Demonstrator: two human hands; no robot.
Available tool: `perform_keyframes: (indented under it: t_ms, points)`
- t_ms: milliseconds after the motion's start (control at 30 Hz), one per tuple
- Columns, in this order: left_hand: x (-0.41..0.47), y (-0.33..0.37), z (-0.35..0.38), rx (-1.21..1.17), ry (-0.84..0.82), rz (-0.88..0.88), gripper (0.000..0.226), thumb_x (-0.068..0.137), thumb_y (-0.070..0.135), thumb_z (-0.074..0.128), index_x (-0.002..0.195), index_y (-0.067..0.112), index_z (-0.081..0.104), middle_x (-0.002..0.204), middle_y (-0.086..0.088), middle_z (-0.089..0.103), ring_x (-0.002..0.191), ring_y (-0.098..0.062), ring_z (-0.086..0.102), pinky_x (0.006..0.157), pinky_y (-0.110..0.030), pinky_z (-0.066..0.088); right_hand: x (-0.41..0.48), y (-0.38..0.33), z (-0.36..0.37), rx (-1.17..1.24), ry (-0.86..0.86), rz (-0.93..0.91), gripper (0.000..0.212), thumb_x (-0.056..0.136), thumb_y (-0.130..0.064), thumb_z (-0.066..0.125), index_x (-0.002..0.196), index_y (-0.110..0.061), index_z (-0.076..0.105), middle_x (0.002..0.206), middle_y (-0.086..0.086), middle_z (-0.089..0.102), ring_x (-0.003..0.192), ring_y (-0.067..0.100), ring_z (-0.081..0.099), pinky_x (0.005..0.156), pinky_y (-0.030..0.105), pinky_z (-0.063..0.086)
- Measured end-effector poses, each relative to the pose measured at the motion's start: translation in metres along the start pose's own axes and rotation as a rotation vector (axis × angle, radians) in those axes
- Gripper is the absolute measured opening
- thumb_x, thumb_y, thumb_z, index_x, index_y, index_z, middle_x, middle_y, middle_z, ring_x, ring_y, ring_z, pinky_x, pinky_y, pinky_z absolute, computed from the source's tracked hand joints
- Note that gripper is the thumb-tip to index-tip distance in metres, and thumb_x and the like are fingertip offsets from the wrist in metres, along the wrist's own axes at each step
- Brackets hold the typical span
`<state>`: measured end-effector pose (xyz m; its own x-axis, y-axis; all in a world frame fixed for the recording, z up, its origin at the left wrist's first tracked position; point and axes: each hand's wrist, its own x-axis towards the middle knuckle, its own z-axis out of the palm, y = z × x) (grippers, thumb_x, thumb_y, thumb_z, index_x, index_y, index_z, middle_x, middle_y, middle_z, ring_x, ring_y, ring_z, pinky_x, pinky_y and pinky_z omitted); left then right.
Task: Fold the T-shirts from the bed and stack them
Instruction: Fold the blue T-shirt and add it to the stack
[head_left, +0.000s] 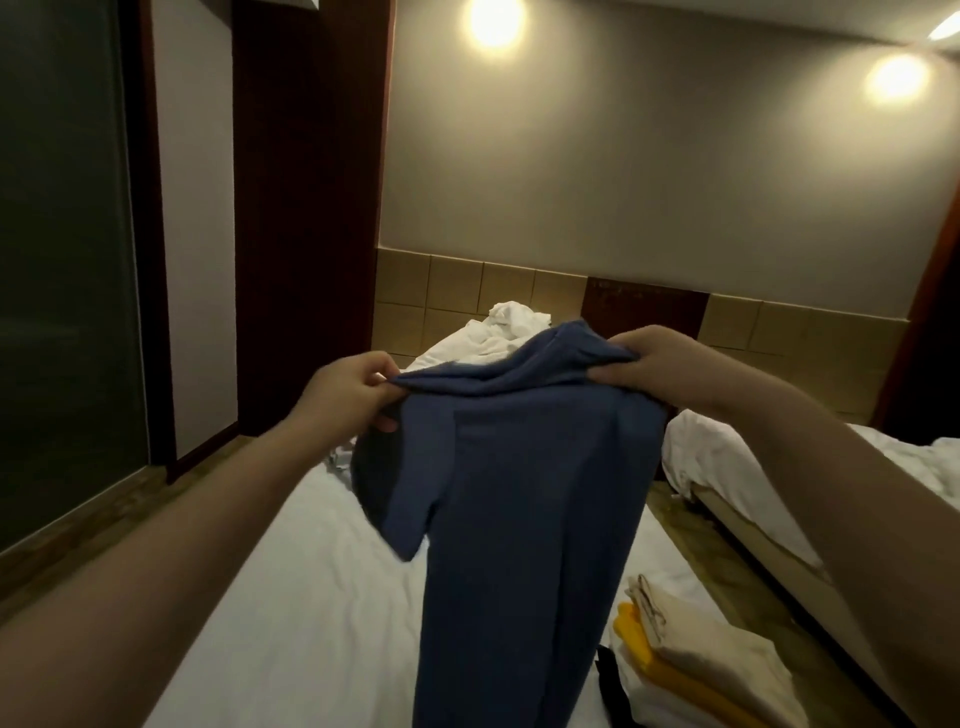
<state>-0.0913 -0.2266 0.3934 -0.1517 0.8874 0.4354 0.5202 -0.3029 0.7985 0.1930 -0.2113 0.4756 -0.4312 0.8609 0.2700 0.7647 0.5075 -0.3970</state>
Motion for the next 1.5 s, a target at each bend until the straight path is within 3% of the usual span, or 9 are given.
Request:
perform_keyframes:
  t_ms: [133, 267, 467, 567, 767, 867, 967, 1100, 1500]
  points:
    - [-0.001, 0.003, -0.009, -0.017, -0.231, -0.122, 0.010, 0.095, 0.020, 0.048, 0.088, 0.019, 0.055, 0.088, -0.004, 0.062, 0.078, -0.021, 0.066, 0.065, -0.026, 0.057, -0.002, 0.010, -0.002, 0.210, -0.244, 0.098, 0.033, 0.083, -0.031, 0.063, 0.110, -0.011, 0.064, 0.105, 0.007, 0.067, 0.097, 0.022, 0.063, 0.086, 0.031, 0.052]
    - [-0.002, -0.004, -0.024, -0.108, -0.391, -0.116, 0.011, 0.093, 0.018, 0.052, 0.088, 0.013, 0.060, 0.085, -0.006, 0.064, 0.078, -0.018, 0.066, 0.076, -0.033, 0.058, -0.002, 0.028, -0.003, 0.377, -0.439, 0.211, 0.078, 0.048, -0.048, 0.087, 0.110, -0.007, 0.063, 0.107, 0.009, 0.068, 0.089, 0.019, 0.068, 0.071, 0.027, 0.056]
    - [0.020, -0.003, -0.031, 0.021, -0.563, -0.164, 0.014, 0.086, 0.008, 0.059, 0.099, 0.005, 0.063, 0.090, -0.005, 0.068, 0.086, -0.020, 0.068, 0.074, -0.025, 0.058, 0.023, 0.043, 0.005, 0.593, -0.394, 0.369, 0.051, 0.067, -0.026, 0.073, 0.112, -0.008, 0.059, 0.108, 0.011, 0.065, 0.091, 0.024, 0.065, 0.070, 0.032, 0.057]
    - [0.052, -0.017, -0.009, 0.203, -0.497, -0.160, 0.011, 0.086, 0.013, 0.062, 0.096, 0.010, 0.065, 0.097, -0.011, 0.067, 0.093, -0.023, 0.066, 0.083, -0.030, 0.056, 0.051, 0.051, 0.021, 0.561, -0.272, 0.438, 0.044, 0.074, -0.021, 0.070, 0.114, -0.006, 0.060, 0.111, 0.010, 0.063, 0.098, 0.025, 0.061, 0.072, 0.031, 0.053]
    - [0.156, -0.045, 0.043, 0.199, -0.225, -0.071, 0.016, 0.091, 0.011, 0.055, 0.079, 0.022, 0.056, 0.084, -0.006, 0.057, 0.084, -0.023, 0.058, 0.069, -0.026, 0.050, 0.149, 0.079, 0.032, 0.371, 0.157, 0.388, 0.037, 0.080, -0.024, 0.072, 0.109, -0.004, 0.063, 0.102, 0.010, 0.062, 0.095, 0.025, 0.059, 0.079, 0.032, 0.054]
    - [0.212, -0.028, 0.042, 0.147, -0.128, 0.054, 0.017, 0.092, 0.012, 0.053, 0.078, 0.023, 0.054, 0.083, -0.005, 0.057, 0.087, -0.027, 0.057, 0.082, -0.040, 0.048, 0.194, 0.085, 0.002, 0.365, 0.327, 0.238, 0.017, 0.081, -0.017, 0.071, 0.090, -0.003, 0.067, 0.078, 0.005, 0.061, 0.076, 0.020, 0.058, 0.058, 0.016, 0.051]
    - [0.256, -0.005, 0.034, 0.172, -0.023, 0.191, 0.012, 0.091, 0.013, 0.054, 0.082, 0.021, 0.055, 0.086, -0.005, 0.057, 0.085, -0.023, 0.054, 0.079, -0.037, 0.044, 0.224, 0.083, -0.028, 0.317, 0.456, 0.127, 0.023, 0.083, -0.019, 0.069, 0.099, -0.003, 0.067, 0.086, 0.008, 0.063, 0.080, 0.023, 0.060, 0.077, 0.033, 0.055]
    - [0.272, 0.010, 0.024, 0.307, 0.063, 0.302, 0.007, 0.092, 0.017, 0.053, 0.094, 0.013, 0.059, 0.088, -0.008, 0.057, 0.083, -0.021, 0.051, 0.073, -0.031, 0.038, 0.231, 0.075, -0.042, 0.244, 0.524, 0.032, 0.023, 0.084, -0.024, 0.067, 0.098, -0.005, 0.068, 0.094, 0.013, 0.066, 0.090, 0.031, 0.063, 0.086, 0.044, 0.052]
    - [0.172, 0.026, -0.001, 0.419, 0.071, 0.389, 0.017, 0.097, 0.020, 0.043, 0.097, 0.009, 0.056, 0.087, -0.007, 0.054, 0.079, -0.021, 0.049, 0.068, -0.030, 0.033, 0.133, 0.042, -0.040, 0.030, 0.499, -0.036, 0.030, 0.089, -0.026, 0.061, 0.101, 0.000, 0.068, 0.097, 0.019, 0.067, 0.089, 0.032, 0.061, 0.081, 0.041, 0.049]
